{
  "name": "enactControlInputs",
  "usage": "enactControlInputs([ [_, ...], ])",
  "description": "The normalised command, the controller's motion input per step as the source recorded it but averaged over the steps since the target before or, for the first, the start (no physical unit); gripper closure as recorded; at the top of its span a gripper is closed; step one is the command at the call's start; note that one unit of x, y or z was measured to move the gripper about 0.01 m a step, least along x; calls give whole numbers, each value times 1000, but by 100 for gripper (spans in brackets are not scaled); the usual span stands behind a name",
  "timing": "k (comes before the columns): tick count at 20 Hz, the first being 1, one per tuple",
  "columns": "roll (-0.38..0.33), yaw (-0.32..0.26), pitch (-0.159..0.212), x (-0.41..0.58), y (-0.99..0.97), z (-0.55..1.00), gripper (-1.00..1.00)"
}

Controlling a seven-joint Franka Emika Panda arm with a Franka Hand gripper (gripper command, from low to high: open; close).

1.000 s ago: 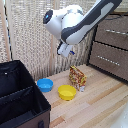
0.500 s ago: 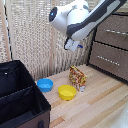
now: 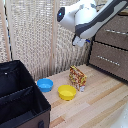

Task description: Kindly move your gripper toward the top drawer's handle. With caution, hold the handle robustly using your gripper and pull open the top drawer. Let the handle go. Relocate your gripper to the bowl placed in the background. Gently hold the bowl using your gripper. Bring the gripper and the bowl to the ajar drawer. Softly release the bowl into it.

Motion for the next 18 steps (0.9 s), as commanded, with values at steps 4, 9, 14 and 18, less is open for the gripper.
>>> enactControlInputs([
  [4, -141, 109, -7, -157, -684, 0, -100],
  [9, -114, 117, -17, -148, -706, 0, -100],
  [14, -95, 123, -12, -104, -721, 0, -100],
  [18, -78, 117, -24, -160, -744, 11, -100],
])
